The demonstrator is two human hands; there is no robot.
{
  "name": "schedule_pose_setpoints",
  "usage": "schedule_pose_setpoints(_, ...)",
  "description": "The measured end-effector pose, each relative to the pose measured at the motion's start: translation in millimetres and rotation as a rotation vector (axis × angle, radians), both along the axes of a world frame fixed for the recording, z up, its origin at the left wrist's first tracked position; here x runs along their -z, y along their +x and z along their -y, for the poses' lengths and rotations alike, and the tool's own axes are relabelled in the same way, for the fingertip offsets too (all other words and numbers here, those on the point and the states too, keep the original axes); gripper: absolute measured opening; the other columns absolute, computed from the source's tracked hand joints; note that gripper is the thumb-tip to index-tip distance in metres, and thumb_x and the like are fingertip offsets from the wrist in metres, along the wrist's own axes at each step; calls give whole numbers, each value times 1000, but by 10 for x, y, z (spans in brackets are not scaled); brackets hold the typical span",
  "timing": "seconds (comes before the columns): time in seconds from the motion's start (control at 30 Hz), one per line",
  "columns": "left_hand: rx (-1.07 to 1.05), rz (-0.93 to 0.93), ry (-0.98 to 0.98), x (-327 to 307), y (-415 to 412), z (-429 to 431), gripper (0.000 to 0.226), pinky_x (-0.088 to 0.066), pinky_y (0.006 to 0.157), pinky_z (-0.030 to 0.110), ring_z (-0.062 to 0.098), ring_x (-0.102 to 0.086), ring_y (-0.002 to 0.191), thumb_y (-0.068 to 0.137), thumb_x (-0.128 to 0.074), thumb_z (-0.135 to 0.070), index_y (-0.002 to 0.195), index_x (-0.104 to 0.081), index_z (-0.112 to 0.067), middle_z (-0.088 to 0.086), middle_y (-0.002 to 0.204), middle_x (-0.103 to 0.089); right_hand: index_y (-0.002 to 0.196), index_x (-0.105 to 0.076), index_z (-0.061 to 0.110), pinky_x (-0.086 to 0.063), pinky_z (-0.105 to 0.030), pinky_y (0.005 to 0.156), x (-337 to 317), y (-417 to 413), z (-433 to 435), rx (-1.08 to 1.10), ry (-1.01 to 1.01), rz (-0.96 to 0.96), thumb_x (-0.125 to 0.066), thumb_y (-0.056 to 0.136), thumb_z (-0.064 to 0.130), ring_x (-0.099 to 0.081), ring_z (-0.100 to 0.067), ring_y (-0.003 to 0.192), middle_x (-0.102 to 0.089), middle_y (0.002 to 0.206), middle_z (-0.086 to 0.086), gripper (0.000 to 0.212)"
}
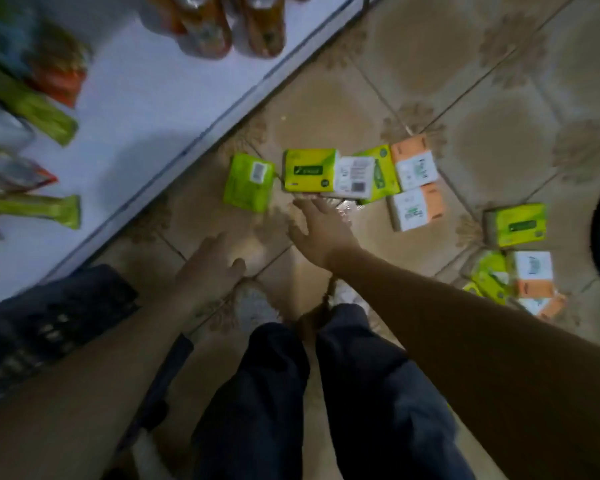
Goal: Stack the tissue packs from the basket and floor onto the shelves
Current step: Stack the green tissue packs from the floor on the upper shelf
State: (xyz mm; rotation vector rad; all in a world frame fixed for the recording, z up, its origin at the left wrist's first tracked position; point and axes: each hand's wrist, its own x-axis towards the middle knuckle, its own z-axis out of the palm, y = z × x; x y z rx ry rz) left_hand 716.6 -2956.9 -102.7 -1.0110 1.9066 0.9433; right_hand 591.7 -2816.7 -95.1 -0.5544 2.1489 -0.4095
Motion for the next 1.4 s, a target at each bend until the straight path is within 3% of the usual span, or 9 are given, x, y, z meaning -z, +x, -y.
schedule_pose_setpoints(0.37, -668, -121, 68, 1877, -510, 218, 79, -32, 105, 38, 31, -34, 135, 93, -55, -20, 148, 0, -7, 17, 150, -27, 148, -13, 13, -19, -32, 112, 1970, -571, 1103, -130, -87, -28, -53, 90, 27, -18, -29, 141, -17, 154, -13, 73)
schedule_pose_setpoints(0.57, -1195, -150, 294, 1655, -368, 141, 86, -50, 70, 31, 20, -54, 114, 83, -62, -25, 150, -7, -23, -1, 138, -46, 148, -15, 14, -30, -34, 107, 1664, -289, 763, 152, -98, 184, -58, 89, 33, -30, -32, 134, -25, 146, -18, 75)
schedule_pose_setpoints(0.73, -1278, -280, 348, 459, -160, -276, 40, -53, 79, 29, 22, -64, 100, 90, -57, -25, 127, -55, -10, 7, 118, -64, 134, -42, 19, -36, -35, 105, 473, 104, 254, 421, -150, 307, -68, 73, 47, -43, -26, 123, -42, 132, -14, 72)
schedule_pose_setpoints(0.8, -1282, -299, 313, -203, -120, -422, 56, -52, 90, 41, 27, -64, 103, 79, -66, -42, 126, -56, -12, 11, 119, -64, 126, -49, 19, -45, -43, 99, -154, 167, 105, 508, -172, 333, -63, 60, 61, -54, -25, 114, -52, 125, -13, 79)
schedule_pose_setpoints(0.9, -1305, -306, 253, -1193, -30, -617, 74, -48, 95, 47, 26, -62, 104, 63, -65, -62, 122, -54, -19, 6, 115, -64, 110, -51, 9, -46, -40, 93, -1326, 133, -76, 537, -191, 304, -69, 76, 37, -56, -23, 105, -57, 116, -16, 47)
schedule_pose_setpoints(1.03, -1310, -462, 210, -2812, -100, -693, 49, -49, 91, 40, 20, -58, 100, 82, -60, -43, 119, -47, -13, 4, 106, -57, 98, -42, 12, -46, -47, 89, -2987, 51, -173, 461, -250, 206, -67, 82, 21, -56, -29, 100, -57, 104, -13, 31)
schedule_pose_setpoints(1.13, -1131, -693, 81, -3839, -241, -555, 23, -46, 80, 22, 5, -58, 88, 89, -59, -27, 104, -48, -13, 0, 93, -55, 123, -42, 10, -49, -29, 85, -4066, -84, -110, 329, -428, 122, -64, 80, 20, -55, -17, 90, -55, 102, 0, 49)
schedule_pose_setpoints(1.27, -999, -936, 27, -5099, -494, -275, 49, -40, 86, 18, 14, -47, 112, 96, -49, -16, 140, -30, -11, 4, 123, -45, 138, -40, 14, -32, -6, 75, -5178, -339, 105, 138, -621, -91, -59, 83, 23, -43, -8, 94, -51, 117, -10, 59)
schedule_pose_setpoints(1.4, -853, -1188, -130, -6131, -644, -62, 43, -42, 73, 4, 11, -48, 105, 95, -50, -13, 137, -39, -9, 2, 116, -48, 131, -47, 10, -28, -5, 75, -6132, -521, 327, 41, -828, -303, -49, 73, 34, -39, -4, 90, -48, 118, -15, 63)
